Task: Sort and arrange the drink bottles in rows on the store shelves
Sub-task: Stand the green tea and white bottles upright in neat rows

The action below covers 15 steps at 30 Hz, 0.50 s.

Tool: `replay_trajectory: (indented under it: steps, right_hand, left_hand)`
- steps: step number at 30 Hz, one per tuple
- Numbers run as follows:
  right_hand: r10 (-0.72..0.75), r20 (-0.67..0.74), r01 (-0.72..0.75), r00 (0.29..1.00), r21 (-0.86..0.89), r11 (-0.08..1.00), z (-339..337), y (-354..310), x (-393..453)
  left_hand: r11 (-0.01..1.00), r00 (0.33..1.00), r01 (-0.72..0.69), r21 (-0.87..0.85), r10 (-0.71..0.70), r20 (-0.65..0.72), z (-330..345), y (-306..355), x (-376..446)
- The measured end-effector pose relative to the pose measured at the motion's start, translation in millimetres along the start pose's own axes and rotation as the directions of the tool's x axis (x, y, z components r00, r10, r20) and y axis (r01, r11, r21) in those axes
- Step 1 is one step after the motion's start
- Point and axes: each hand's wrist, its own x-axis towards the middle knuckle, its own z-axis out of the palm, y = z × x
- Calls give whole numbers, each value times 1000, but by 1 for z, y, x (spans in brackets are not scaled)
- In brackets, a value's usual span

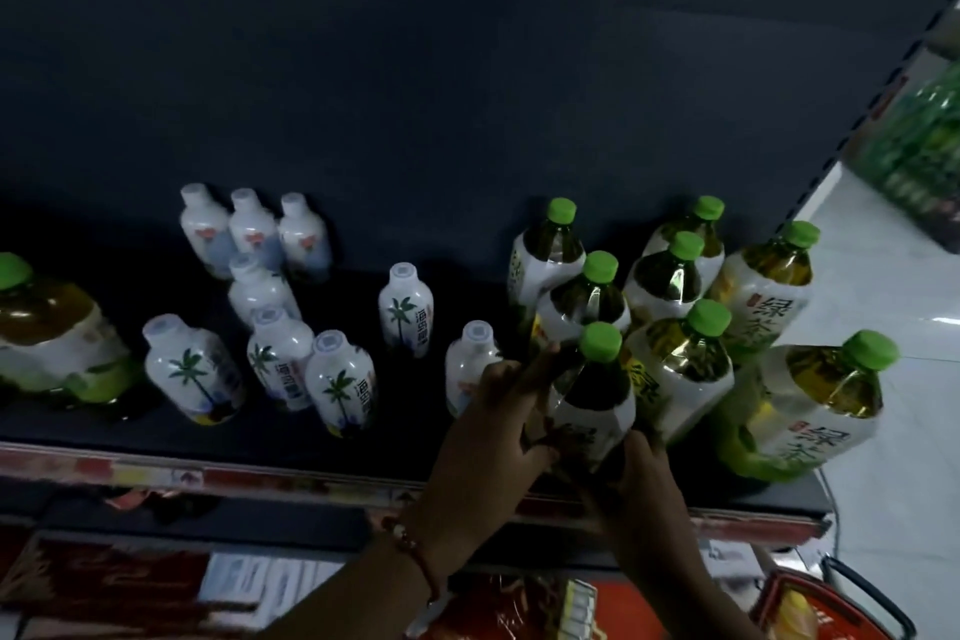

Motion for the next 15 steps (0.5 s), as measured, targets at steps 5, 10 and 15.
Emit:
replay_trajectory:
  steps: [5, 10, 15]
  right_hand:
    - [10, 130, -18, 992, 66, 998, -12, 10, 0]
    - [47, 401, -52, 915, 2, 999, -29, 20, -9]
    - [-24, 632, 84, 775, -66, 994, -41, 4, -10]
  left_hand:
    - [998, 999, 51, 21, -51, -8, -2, 5, -8]
    - [962, 966, 255, -99, -259, -28, -21, -7, -49]
    - [909, 909, 417, -13, -417, 4, -50, -12, -99]
